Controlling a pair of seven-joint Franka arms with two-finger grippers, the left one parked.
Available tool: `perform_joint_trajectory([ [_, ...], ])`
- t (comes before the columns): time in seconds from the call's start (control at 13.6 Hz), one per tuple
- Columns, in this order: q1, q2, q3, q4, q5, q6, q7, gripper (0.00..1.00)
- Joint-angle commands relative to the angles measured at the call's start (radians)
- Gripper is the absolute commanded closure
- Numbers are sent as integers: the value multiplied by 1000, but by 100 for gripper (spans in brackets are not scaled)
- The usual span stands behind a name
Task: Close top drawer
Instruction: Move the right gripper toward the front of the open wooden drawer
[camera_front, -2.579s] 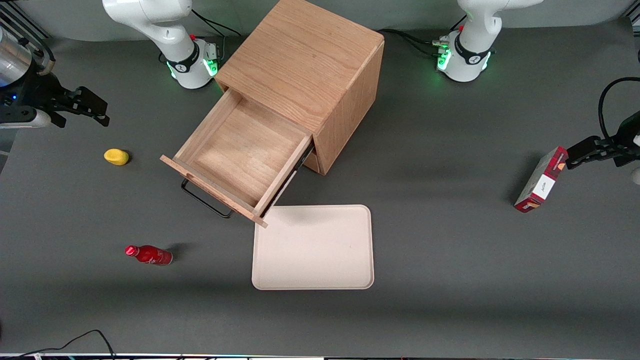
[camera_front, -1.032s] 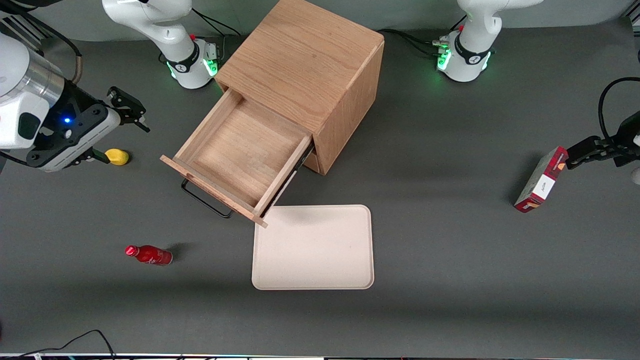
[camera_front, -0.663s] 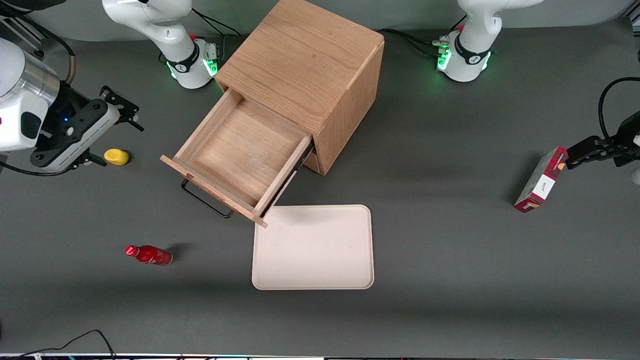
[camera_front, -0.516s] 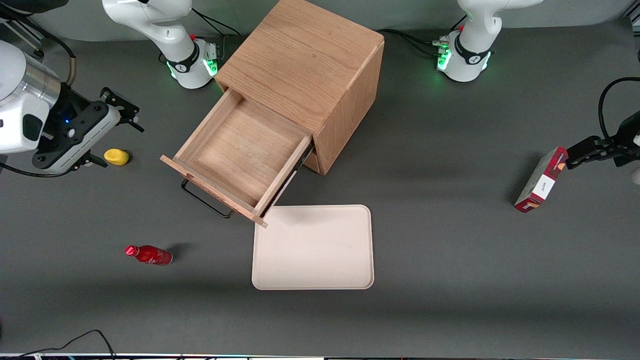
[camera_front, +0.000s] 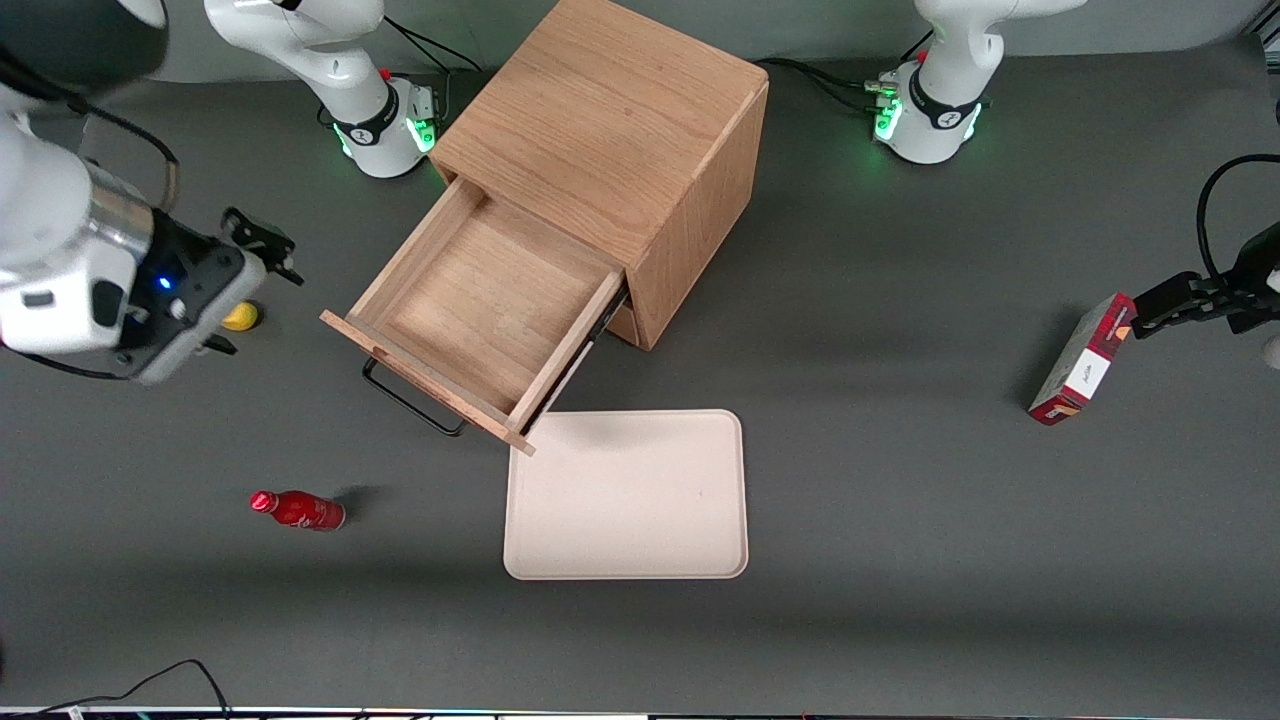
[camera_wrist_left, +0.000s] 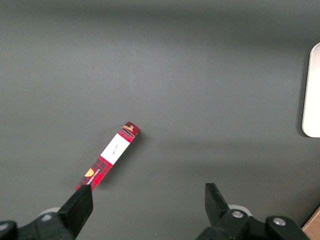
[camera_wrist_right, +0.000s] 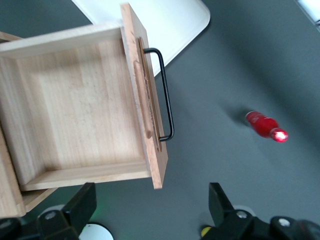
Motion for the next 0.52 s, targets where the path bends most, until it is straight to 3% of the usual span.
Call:
perform_joint_trajectory([
  [0.0, 2, 121, -2, 45, 23, 3, -23, 0],
  [0.44, -11, 151, -2, 42, 31, 9, -28, 0],
])
